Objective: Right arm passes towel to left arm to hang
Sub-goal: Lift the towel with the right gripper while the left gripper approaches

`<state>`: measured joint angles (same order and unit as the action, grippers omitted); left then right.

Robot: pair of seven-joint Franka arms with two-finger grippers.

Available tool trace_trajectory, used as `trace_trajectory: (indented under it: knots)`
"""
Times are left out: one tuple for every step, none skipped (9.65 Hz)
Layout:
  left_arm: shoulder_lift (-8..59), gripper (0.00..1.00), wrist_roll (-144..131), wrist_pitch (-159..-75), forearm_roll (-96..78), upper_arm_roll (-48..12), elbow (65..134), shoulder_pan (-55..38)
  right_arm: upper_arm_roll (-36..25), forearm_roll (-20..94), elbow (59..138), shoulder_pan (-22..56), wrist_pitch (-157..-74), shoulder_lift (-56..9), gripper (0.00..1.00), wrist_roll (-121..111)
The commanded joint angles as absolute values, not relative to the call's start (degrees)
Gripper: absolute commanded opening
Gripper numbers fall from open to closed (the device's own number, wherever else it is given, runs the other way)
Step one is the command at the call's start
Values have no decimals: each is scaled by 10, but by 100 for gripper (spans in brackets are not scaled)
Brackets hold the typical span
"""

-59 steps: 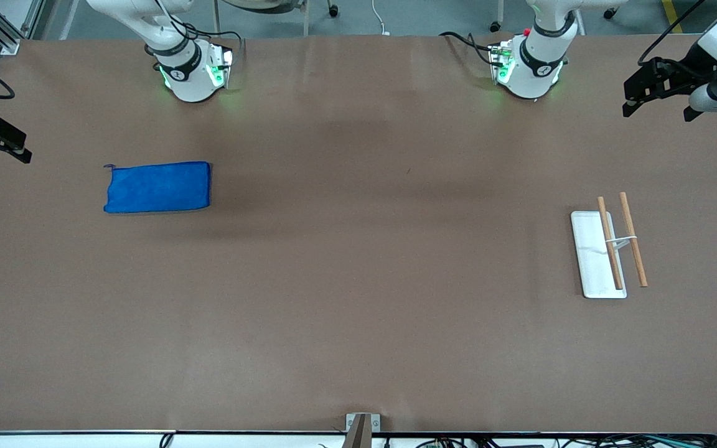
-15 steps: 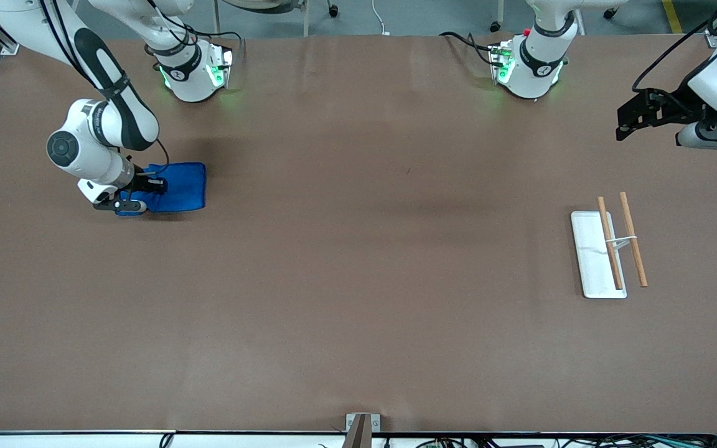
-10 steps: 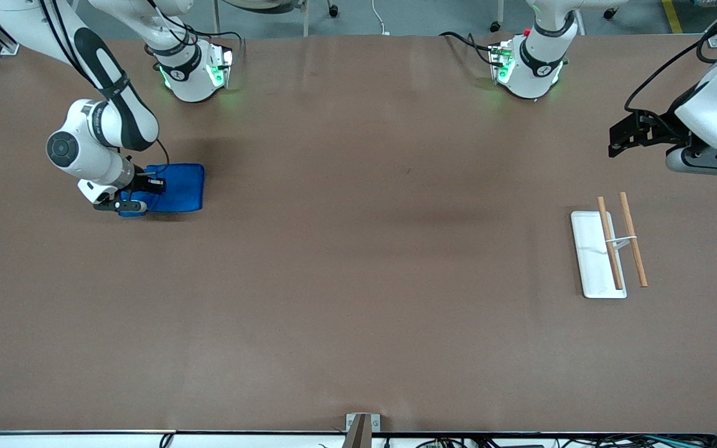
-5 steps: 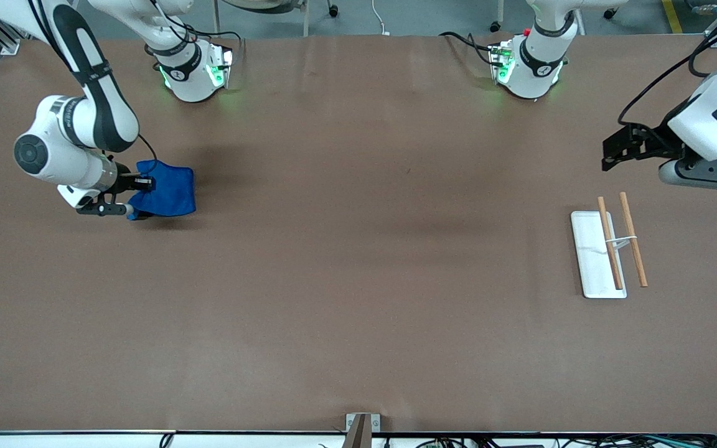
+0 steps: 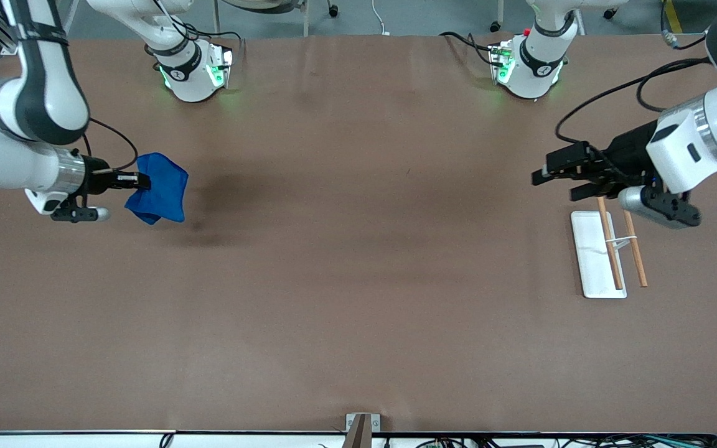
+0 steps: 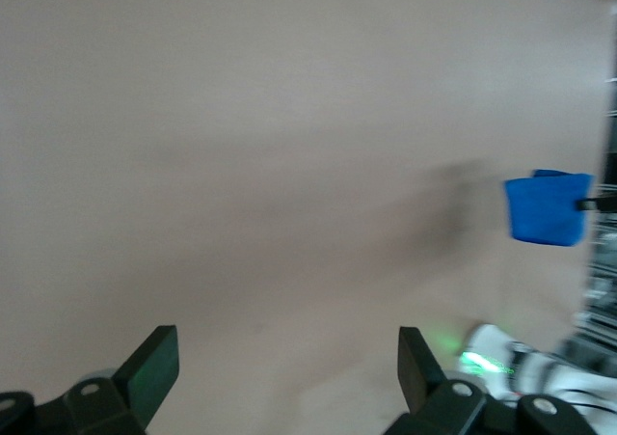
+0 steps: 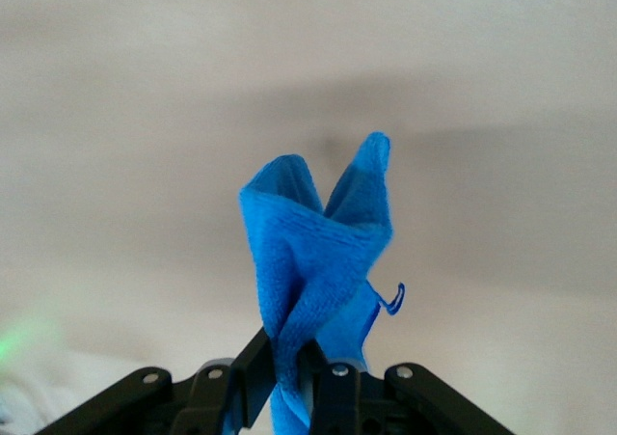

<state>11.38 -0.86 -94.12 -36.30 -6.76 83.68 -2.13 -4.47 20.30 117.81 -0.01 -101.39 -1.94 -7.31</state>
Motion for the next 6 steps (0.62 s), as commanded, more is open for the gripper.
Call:
trace_trajectory:
  knots:
    - [167,100,19,-967,-480,-70,838,-23,-46,300,1124,2,-968,-22,0,-69]
    - [184,100,49,-987,-543,-71,840,-35,-45,345,1109,10,-966,-22,0,-69]
    - [201,100,83,-1002,-592,-71,841,-45,-46,387,1099,26,-967,-22,0,-69]
    - [219,100,114,-1005,-648,-76,842,-52,-46,428,1091,39,-975,-22,0,-70]
    - [229,100,143,-1005,-716,-76,855,-54,-46,475,1073,53,-977,-23,0,-69]
    - [240,100,175,-1005,-797,-88,873,-58,-46,520,1062,61,-977,-23,0,-69]
